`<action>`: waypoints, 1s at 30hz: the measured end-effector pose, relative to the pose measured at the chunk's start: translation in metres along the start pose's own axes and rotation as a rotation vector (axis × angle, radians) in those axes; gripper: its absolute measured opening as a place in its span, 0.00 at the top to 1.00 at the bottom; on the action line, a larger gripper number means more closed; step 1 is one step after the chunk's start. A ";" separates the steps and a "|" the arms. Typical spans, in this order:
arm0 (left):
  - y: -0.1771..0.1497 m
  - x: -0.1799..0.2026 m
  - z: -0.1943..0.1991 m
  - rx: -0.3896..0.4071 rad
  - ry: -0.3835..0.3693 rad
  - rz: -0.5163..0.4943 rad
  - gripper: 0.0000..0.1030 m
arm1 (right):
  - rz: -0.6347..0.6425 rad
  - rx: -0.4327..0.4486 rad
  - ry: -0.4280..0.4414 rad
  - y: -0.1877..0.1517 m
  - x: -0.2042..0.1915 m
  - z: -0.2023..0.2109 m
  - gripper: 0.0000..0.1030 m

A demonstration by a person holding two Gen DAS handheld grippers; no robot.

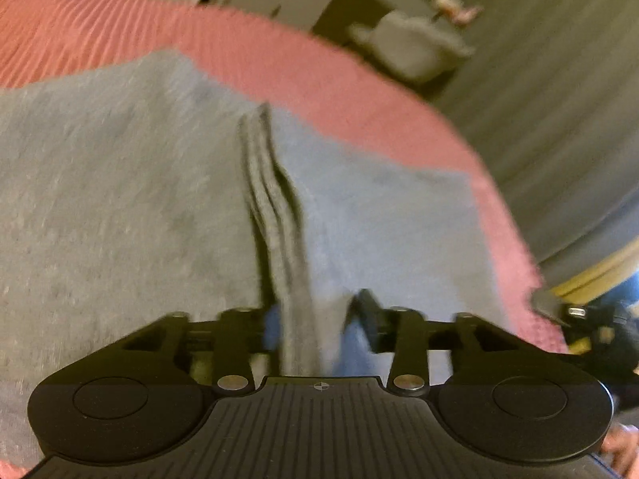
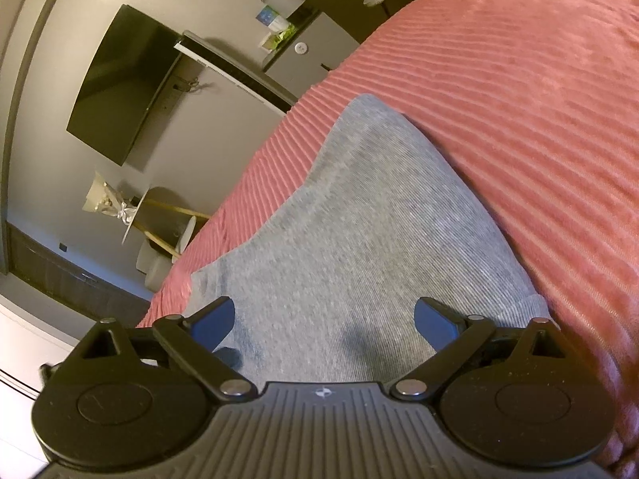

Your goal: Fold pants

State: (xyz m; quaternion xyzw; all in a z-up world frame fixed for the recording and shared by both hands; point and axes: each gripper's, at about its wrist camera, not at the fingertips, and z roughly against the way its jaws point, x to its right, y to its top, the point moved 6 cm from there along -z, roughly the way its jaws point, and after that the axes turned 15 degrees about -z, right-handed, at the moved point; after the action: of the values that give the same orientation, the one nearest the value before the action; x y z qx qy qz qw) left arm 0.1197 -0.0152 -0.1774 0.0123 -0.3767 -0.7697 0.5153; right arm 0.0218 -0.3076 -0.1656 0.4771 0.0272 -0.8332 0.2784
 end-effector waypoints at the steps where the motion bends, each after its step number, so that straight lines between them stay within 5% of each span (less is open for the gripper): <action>1: 0.002 -0.001 -0.006 -0.005 -0.005 0.022 0.54 | 0.001 -0.001 -0.002 0.000 0.000 0.000 0.06; 2: 0.004 -0.003 -0.007 0.004 -0.011 0.043 0.55 | 0.003 -0.002 -0.004 0.000 0.000 0.000 0.06; 4: 0.009 -0.005 -0.005 0.031 -0.010 0.048 0.78 | 0.005 -0.001 -0.006 -0.001 -0.001 0.001 0.06; 8: 0.013 -0.005 -0.001 0.056 -0.012 0.059 0.81 | 0.006 0.001 -0.007 -0.001 -0.001 0.001 0.06; 12: 0.027 0.010 0.040 0.278 0.058 -0.048 0.81 | 0.026 0.028 0.013 -0.001 -0.003 0.005 0.06; 14: 0.030 0.010 0.052 0.322 0.115 -0.104 0.80 | 0.025 0.041 0.036 0.000 -0.005 0.007 0.05; 19: -0.002 -0.044 0.004 0.027 0.182 0.090 0.65 | -0.023 0.006 0.010 0.001 0.002 -0.001 0.05; 22: 0.006 -0.046 0.019 0.101 0.136 0.161 0.61 | -0.040 0.003 0.008 0.002 0.004 -0.002 0.05; 26: 0.011 -0.038 0.042 0.196 0.160 0.115 0.54 | -0.040 0.001 0.014 0.002 0.004 0.000 0.05; 29: 0.005 -0.028 0.034 0.113 0.186 0.062 0.39 | -0.026 -0.001 0.000 0.001 0.003 -0.001 0.04; 30: 0.001 -0.021 0.029 0.071 0.185 0.037 0.24 | -0.019 -0.002 -0.007 0.000 0.002 -0.002 0.04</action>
State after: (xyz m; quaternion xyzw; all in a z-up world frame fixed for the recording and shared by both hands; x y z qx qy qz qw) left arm 0.1181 0.0184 -0.1638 0.0943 -0.3546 -0.7418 0.5614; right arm 0.0224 -0.3079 -0.1682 0.4735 0.0313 -0.8375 0.2710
